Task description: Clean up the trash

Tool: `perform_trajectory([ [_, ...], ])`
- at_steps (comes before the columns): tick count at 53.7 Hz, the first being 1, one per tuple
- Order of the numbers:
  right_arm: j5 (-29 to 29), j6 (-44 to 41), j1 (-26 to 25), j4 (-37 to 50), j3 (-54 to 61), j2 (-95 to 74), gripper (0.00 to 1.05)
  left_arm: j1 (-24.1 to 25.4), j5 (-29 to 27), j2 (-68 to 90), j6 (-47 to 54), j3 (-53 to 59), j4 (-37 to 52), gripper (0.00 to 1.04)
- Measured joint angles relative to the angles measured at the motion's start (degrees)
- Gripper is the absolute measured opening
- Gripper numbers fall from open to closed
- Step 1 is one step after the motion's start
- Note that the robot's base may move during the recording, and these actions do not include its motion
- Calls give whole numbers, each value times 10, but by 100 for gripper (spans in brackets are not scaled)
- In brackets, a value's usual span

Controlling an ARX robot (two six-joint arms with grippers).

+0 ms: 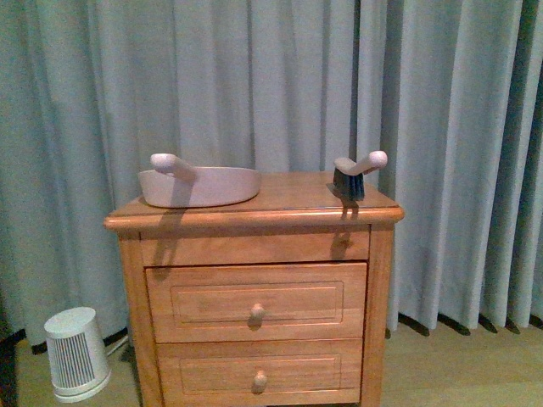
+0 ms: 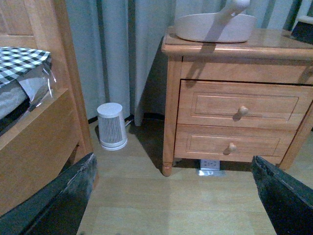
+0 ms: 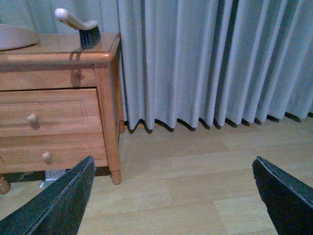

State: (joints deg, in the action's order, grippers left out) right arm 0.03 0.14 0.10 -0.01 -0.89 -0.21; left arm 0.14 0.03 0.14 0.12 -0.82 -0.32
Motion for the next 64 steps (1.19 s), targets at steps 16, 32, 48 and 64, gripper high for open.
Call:
perform_trajectory([
  [16,0,0,0,0,0,0,97,0,0,0,0,0,0,97],
  [32,0,0,0,0,0,0,97,0,0,0,0,0,0,97],
  [48,0,0,0,0,0,0,97,0,0,0,0,0,0,97],
  [64,0,0,0,0,0,0,97,0,0,0,0,0,0,97],
])
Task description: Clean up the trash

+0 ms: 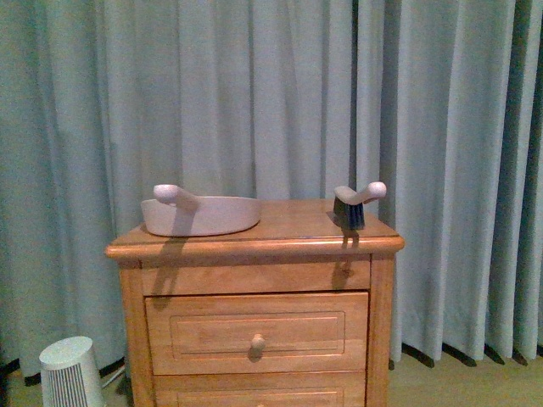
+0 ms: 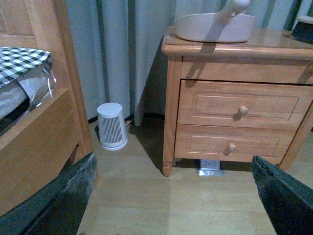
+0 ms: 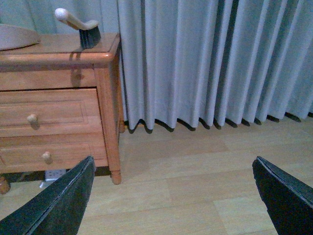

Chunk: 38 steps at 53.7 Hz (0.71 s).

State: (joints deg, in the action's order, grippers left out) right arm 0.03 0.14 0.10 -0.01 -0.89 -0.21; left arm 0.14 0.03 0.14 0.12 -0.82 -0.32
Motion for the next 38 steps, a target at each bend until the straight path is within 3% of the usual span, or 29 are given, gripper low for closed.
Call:
perform_trajectory([
  [38,0,0,0,0,0,0,97,0,0,0,0,0,0,97],
])
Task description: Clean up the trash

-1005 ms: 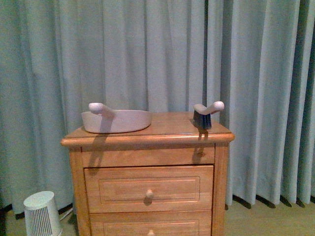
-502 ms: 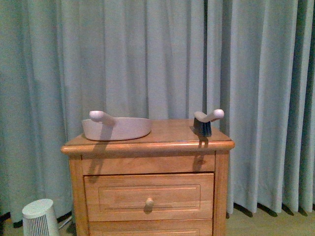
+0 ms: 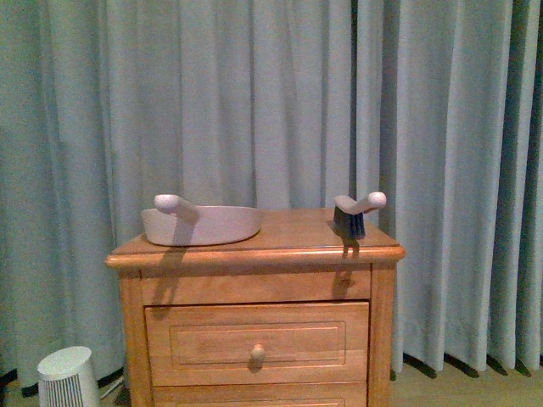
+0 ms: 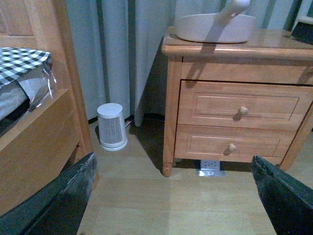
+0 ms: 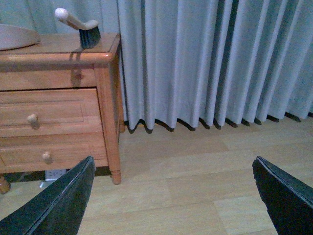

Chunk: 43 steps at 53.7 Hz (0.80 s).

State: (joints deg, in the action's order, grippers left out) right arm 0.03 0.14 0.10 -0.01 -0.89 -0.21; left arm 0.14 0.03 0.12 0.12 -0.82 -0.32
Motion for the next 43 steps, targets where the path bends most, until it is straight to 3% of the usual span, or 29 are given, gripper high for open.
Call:
perform_trajectory([
  [43,0,0,0,0,0,0,97,0,0,0,0,0,0,97],
])
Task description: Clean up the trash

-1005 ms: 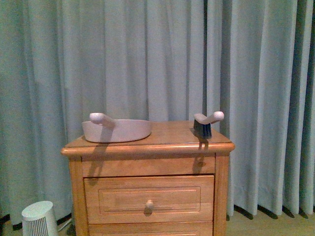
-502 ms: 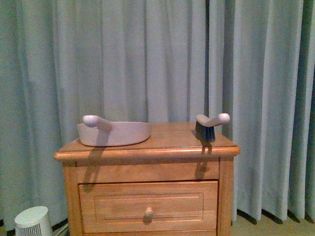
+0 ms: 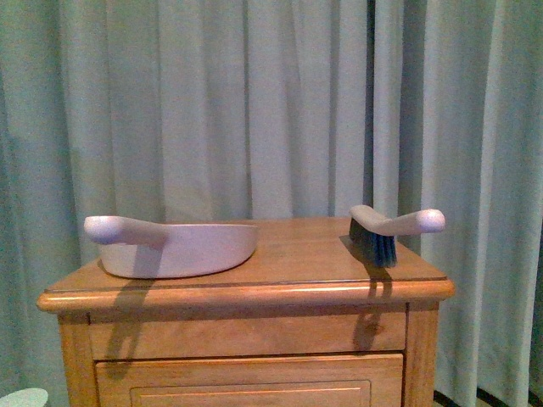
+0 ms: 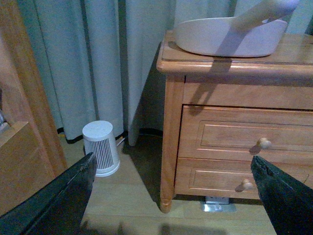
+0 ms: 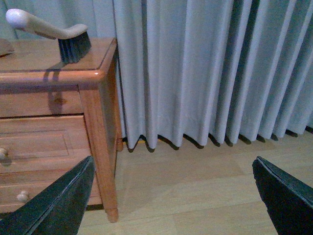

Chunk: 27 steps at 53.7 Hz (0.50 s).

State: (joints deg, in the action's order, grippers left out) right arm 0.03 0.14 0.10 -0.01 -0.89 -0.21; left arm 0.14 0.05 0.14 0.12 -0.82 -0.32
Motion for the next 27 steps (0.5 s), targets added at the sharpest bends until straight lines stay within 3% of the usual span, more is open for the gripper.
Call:
perform_trajectory([
  [27,0,0,0,0,0,0,97,0,0,0,0,0,0,97],
])
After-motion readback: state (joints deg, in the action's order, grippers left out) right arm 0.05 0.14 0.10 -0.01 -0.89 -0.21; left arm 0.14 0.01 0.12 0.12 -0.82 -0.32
